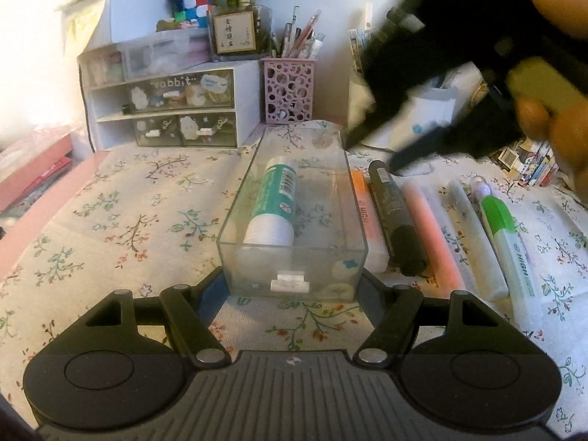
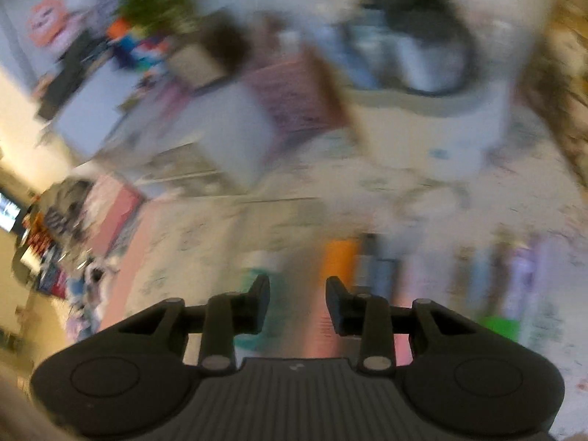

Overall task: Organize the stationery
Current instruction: 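Lower the glue stick into the clear plastic box and open the right gripper, then grasp the black marker with the right gripper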

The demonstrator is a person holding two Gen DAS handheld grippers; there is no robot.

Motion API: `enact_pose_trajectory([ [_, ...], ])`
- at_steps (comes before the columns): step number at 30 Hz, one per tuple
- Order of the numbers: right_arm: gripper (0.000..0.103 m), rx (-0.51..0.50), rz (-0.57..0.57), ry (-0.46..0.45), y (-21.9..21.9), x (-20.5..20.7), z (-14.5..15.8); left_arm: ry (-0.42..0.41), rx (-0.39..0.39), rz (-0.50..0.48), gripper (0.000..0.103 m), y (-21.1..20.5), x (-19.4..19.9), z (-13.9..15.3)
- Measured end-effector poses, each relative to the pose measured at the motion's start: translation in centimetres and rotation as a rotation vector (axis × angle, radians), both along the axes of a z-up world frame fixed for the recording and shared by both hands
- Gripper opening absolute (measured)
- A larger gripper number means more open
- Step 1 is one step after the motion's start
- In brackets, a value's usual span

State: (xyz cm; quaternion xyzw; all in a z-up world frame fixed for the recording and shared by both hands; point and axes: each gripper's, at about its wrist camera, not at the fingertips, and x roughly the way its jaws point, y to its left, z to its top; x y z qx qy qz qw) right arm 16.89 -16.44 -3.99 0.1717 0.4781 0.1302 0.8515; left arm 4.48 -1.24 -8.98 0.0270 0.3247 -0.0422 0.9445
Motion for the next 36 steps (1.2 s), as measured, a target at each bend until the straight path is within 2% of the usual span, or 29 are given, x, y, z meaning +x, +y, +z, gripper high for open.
enact_pose_trajectory([
  [5, 0.014, 0.018, -0.06, -0.007, -2.7, -1.7, -1.2, -0.002, -0.007, -0.005, 0.072, 0.1, -0.2, 0.0],
  [13, 0.014, -0.009, 0.0, -0.038, -1.5, -2.5, -2.3, 0.003, -0.005, 0.006, 0.072, -0.2, 0.0, 0.2],
  [15, 0.012, -0.059, 0.009, -0.051, -0.8, -2.6, -2.3, 0.004, -0.005, 0.006, 0.072, -0.2, 0.1, 0.2],
  [17, 0.001, -0.1, 0.02, -0.056, -0.2, -2.5, -2.6, 0.001, -0.004, 0.003, 0.072, -0.1, 0.0, 0.2],
  [23, 0.0, 0.016, -0.043, -0.035, -1.9, -2.6, -3.2, -0.01, -0.001, -0.007, 0.072, -0.1, 0.0, -0.1],
  [36, 0.0, 0.126, -0.129, -0.066, -3.2, -3.6, -1.6, -0.019, -0.002, -0.014, 0.072, 0.0, 0.3, -0.1],
])
